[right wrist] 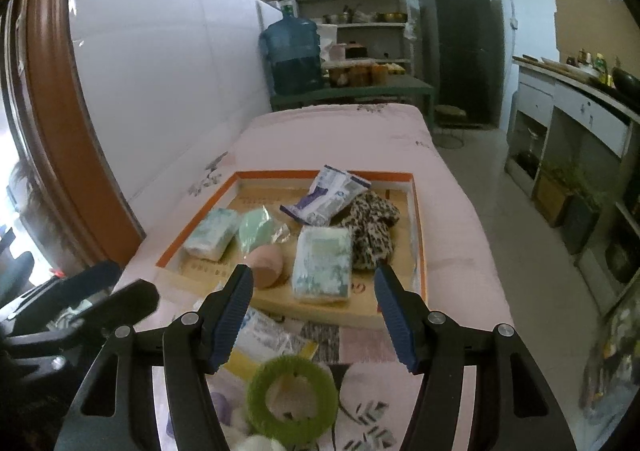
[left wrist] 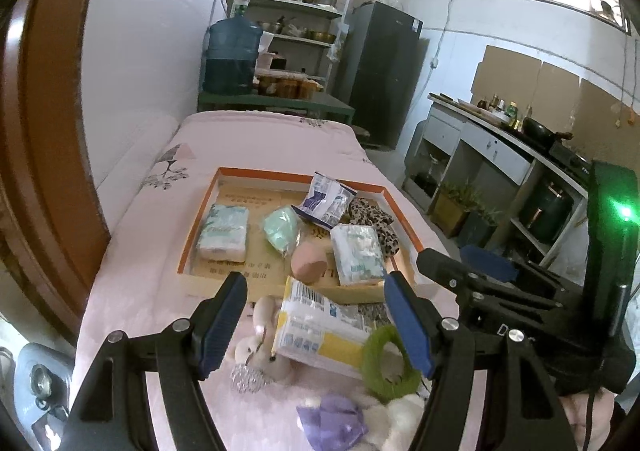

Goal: Organize soft objects
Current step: 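Move both tools back from the box to the remaining items, then grasp the purple-and-white plush toy with the left tool while the right tool grasps the green ring, then lift the plush toy and green ring and carry them toward the box, then lower the plush toy with the left tool while the right tool lowers the green ring into the box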

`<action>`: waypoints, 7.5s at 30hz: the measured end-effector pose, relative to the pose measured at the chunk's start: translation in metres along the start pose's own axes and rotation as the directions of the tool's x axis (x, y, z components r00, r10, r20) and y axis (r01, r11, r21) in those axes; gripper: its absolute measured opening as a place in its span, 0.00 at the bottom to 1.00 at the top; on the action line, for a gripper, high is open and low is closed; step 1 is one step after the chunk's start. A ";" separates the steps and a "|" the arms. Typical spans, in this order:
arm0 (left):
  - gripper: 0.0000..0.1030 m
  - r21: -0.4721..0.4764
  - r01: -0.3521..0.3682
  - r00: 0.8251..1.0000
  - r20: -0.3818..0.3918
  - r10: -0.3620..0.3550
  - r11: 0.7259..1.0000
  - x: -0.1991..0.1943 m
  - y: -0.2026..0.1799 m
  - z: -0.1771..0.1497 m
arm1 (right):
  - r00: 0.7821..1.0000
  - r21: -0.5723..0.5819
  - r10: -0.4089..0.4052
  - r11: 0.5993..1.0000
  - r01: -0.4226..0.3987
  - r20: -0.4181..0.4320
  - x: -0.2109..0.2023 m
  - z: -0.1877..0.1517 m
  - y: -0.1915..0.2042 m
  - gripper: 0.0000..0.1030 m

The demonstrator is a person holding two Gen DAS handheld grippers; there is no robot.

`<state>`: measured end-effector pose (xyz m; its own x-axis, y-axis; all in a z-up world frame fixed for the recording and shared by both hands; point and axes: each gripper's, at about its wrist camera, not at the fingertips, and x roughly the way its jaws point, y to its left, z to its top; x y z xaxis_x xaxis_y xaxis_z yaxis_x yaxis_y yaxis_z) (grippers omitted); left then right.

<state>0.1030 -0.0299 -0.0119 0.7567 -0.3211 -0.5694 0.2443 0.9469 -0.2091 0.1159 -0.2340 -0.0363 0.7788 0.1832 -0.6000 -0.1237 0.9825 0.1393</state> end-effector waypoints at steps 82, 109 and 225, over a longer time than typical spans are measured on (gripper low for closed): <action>0.41 -0.159 0.209 0.947 -0.213 -0.240 0.965 0.053 -0.021 -0.108 | 0.994 0.128 -0.007 0.992 0.020 -0.105 -0.028 -0.093 -0.037 0.63; 0.33 -0.137 0.028 0.999 -0.038 -0.034 0.990 -0.021 0.045 -0.097 | 0.956 -0.021 0.183 0.981 -0.192 -0.228 0.028 -0.095 0.022 0.13; 0.33 -0.037 0.088 0.994 -0.068 -0.090 0.995 0.136 0.042 0.101 | 0.966 -0.079 0.260 0.963 -0.259 -0.005 0.068 0.079 -0.020 0.09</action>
<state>0.2776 -0.0319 -0.0184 0.6889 -0.4056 -0.6008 0.2871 0.9137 -0.2876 0.2198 -0.2437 -0.0173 0.7169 0.4321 -0.5471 -0.3694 0.9010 0.2276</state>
